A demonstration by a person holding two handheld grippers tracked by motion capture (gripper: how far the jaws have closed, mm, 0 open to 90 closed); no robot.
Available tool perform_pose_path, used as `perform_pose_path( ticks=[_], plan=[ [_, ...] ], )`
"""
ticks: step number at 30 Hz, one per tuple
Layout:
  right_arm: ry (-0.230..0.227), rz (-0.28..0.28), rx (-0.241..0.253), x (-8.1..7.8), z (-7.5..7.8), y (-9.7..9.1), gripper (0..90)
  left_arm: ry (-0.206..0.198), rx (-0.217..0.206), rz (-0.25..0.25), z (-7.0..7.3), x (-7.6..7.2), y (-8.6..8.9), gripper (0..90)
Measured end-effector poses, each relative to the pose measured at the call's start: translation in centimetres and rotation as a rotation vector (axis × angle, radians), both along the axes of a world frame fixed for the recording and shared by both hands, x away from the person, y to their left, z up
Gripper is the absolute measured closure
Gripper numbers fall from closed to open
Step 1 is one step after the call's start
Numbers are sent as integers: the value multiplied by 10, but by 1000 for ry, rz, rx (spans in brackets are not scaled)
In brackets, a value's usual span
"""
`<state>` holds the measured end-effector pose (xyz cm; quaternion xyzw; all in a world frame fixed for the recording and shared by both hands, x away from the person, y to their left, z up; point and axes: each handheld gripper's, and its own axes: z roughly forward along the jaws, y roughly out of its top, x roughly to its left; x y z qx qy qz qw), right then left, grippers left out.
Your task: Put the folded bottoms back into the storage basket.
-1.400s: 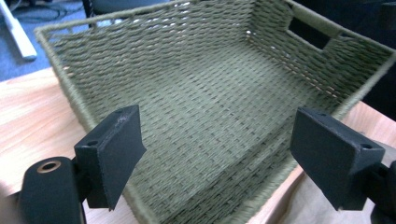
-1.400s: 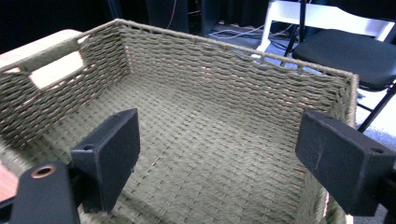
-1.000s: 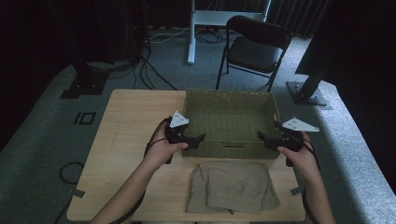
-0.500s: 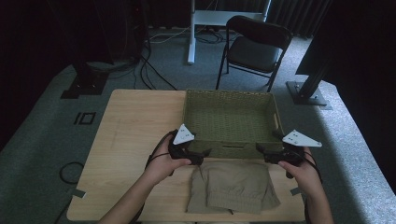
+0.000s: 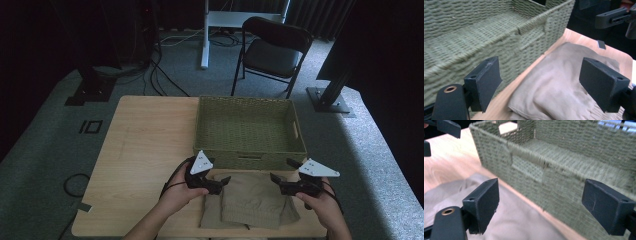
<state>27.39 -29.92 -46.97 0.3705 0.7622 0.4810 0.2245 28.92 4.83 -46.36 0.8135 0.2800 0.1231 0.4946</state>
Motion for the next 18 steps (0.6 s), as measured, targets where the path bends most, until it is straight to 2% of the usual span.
perform_pose_path(
  ticks=[2, 6, 11, 12, 13, 14, 18],
  plan=[
    [14, -5, 2, -2, -8, -1, 142, 17, 4, -14, -5, -2, -2, 183],
    [41, -23, -1, -5, -24, -2, 142, 38, 24, -5, -18, -3, -5, 183],
    [74, -59, -46, -5, -43, -3, 141, 66, 54, 10, -37, 0, -10, 183],
    [74, -59, -46, -5, -43, -3, 141, 66, 54, 10, -37, 0, -10, 183],
    [81, -70, -47, -5, -47, -4, 141, 88, 68, 14, -45, 1, -12, 183],
    [95, -89, -58, -5, -54, -6, 141, 94, 77, 15, -49, 1, -13, 183],
    [120, -129, -73, -3, -64, -10, 139, 114, 101, 41, -61, 4, -14, 183]
  ],
)
